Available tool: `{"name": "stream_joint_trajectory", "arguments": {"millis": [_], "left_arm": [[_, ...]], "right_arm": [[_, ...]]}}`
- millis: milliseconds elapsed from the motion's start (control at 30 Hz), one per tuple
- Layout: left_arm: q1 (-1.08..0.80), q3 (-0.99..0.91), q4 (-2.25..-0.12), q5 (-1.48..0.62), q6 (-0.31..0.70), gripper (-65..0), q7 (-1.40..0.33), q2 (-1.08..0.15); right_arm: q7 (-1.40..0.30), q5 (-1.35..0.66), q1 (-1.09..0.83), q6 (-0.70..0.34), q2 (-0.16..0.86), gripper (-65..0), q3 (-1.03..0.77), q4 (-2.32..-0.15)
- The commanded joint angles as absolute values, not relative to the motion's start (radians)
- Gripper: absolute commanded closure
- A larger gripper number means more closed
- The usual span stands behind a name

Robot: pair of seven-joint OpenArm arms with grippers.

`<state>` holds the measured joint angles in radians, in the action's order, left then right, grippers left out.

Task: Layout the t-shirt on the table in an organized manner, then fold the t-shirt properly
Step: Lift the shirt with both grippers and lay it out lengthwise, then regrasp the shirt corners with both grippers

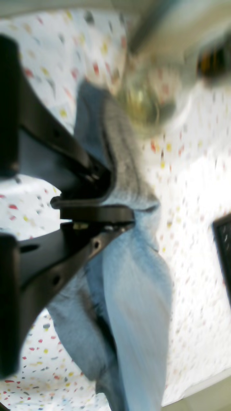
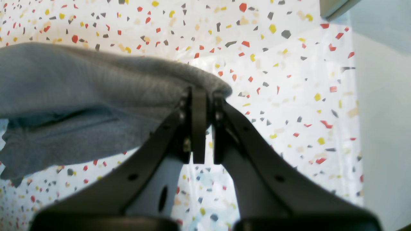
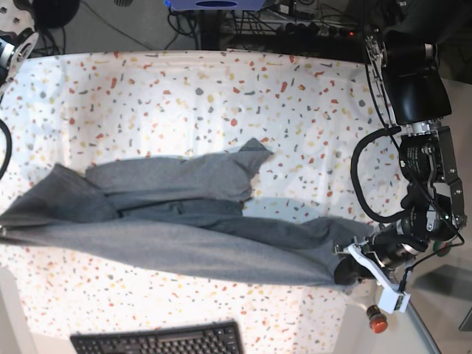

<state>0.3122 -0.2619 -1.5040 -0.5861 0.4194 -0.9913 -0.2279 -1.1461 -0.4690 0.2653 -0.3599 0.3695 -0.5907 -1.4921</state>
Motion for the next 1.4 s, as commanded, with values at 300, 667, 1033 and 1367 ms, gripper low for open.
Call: {"name": "stream_joint_trajectory", "arguments": {"millis": [300,667,1033,1367], "left_arm": [[0.229,-0.272,-1.684,-0.605,0.415,0.0,-1.001,-0.268],[0.208,-0.291,-1.569,-0.602,0.415,0.0,-1.041,-0.265],[0.289,-0.079,-1.144,-0.484,0.323,0.0,-0.699,-0.193],[0.337,-0.151,-1.086,-0.489,0.321,-40.0,-0.622,-0.179]], "right_arm": [[-1.271,-0.483,0.148,-0.363,0.392,0.0,-0.605,-1.733],[-1.236,-0.475,0.177,-0.354,0.386,0.0,-0.519,-1.638],[-0.782,-0.323,0.499,-0.354,0.414,0.0,-0.259,-0.743],[-0.846,-0.325,0.358,-0.358,0.412,-34.8,-0.272,-1.035]]}}
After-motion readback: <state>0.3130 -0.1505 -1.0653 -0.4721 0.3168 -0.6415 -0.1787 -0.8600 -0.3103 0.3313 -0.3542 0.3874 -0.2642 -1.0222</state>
